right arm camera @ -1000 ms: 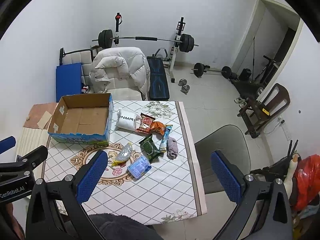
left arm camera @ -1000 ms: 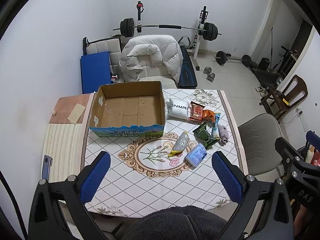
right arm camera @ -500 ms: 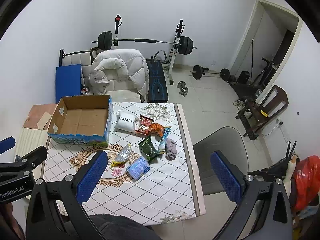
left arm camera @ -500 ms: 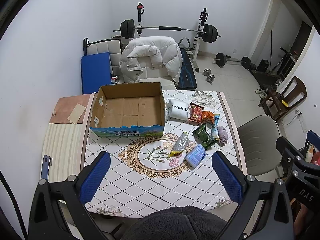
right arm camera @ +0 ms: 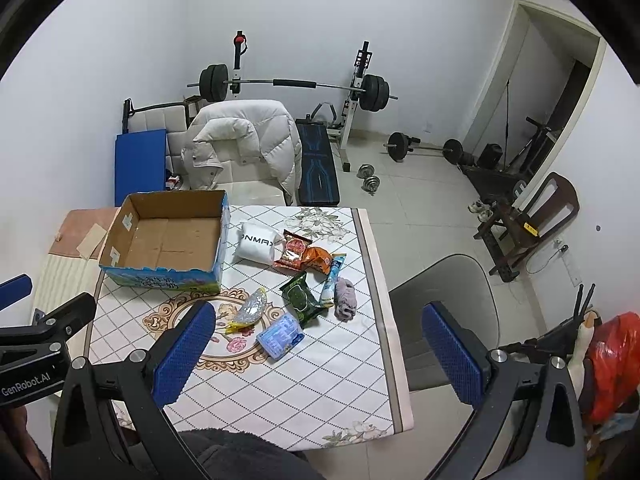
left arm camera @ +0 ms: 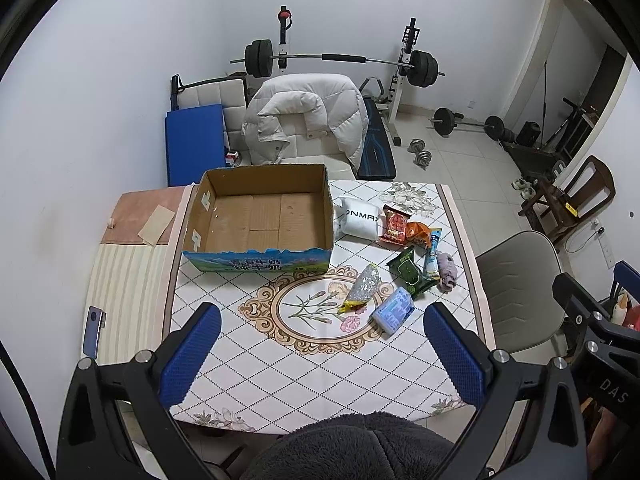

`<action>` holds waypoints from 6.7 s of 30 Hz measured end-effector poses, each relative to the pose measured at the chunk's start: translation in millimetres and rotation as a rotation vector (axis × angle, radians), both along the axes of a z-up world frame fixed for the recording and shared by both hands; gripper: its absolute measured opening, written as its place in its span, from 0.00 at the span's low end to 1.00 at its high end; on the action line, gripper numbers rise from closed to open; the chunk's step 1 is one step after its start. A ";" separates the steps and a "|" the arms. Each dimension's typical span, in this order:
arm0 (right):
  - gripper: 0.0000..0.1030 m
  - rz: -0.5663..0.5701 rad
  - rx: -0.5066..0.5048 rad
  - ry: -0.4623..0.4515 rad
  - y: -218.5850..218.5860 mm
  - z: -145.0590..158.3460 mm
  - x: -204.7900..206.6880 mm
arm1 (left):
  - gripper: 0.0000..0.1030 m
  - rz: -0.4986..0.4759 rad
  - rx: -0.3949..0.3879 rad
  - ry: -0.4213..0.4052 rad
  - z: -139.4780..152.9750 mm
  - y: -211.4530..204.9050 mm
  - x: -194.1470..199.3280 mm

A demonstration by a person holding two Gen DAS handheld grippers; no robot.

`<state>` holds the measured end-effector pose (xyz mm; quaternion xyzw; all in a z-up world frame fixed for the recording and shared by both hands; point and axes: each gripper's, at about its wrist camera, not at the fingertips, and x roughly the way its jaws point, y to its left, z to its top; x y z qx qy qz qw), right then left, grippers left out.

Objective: Organize soft objects

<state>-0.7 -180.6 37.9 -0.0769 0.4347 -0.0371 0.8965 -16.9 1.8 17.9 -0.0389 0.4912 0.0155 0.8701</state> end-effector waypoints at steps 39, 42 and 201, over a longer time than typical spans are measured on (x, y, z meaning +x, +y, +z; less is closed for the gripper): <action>0.88 -0.423 0.479 0.778 -37.3 -465.4 185.4 | 0.96 -0.177 0.321 0.323 -260.6 -28.9 156.8; 0.69 -0.370 0.445 0.796 -38.9 -478.8 180.9 | 0.96 -0.215 0.240 0.407 -292.8 -49.8 181.0; 0.32 -0.034 0.575 0.576 -44.4 -312.4 213.2 | 0.31 -0.140 -0.119 0.408 -214.2 -39.6 201.7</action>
